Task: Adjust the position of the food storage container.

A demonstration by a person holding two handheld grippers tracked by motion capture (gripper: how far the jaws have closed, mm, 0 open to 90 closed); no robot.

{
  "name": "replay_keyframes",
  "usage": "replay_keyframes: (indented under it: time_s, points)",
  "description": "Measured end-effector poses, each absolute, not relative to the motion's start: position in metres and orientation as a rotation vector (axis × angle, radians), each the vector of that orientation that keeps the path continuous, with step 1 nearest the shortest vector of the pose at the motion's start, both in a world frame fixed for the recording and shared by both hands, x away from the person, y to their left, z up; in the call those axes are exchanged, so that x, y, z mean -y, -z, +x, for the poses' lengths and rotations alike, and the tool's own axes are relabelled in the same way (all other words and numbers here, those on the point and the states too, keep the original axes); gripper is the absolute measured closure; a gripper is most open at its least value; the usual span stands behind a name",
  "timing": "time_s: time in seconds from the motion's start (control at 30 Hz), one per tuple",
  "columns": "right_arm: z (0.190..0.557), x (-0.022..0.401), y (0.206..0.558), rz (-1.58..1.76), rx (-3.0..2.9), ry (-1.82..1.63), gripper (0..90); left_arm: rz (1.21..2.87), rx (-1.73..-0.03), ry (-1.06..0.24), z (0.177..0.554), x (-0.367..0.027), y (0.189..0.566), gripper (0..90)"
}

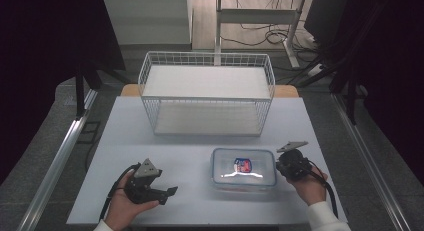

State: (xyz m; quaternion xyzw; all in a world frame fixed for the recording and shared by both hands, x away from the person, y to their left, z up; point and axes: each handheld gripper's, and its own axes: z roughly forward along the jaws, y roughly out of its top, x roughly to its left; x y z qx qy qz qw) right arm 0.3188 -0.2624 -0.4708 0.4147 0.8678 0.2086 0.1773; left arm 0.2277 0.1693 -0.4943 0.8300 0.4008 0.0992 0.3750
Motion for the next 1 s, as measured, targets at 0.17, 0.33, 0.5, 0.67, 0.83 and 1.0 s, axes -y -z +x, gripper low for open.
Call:
replay_keyframes:
  time_s: [0.17, 0.33, 0.5, 0.67, 0.83, 1.0]
  points:
    - [0.324, 0.24, 0.471, 1.113, -2.484, -0.598, 88.9, 2.109, -1.041, -0.244, 0.23, -0.172, 0.495, 19.7]
    - [0.327, 0.224, 0.473, 1.073, -2.504, -0.604, 88.9, 2.101, -1.045, -0.254, 0.23, -0.174, 0.494, 19.9]
    - [0.325, 0.208, 0.474, 1.038, -2.552, -0.63, 88.9, 2.097, -1.049, -0.255, 0.23, -0.175, 0.495, 19.9]
    - [0.322, 0.196, 0.474, 0.998, -2.574, -0.646, 88.9, 2.099, -1.048, -0.26, 0.231, -0.177, 0.495, 19.9]
    - [0.316, 0.185, 0.474, 0.958, -2.618, -0.672, 88.9, 2.091, -1.051, -0.265, 0.231, -0.178, 0.493, 20.0]
    - [0.31, 0.177, 0.474, 0.91, -2.642, -0.677, 88.9, 2.081, -1.049, -0.27, 0.23, -0.18, 0.492, 20.1]
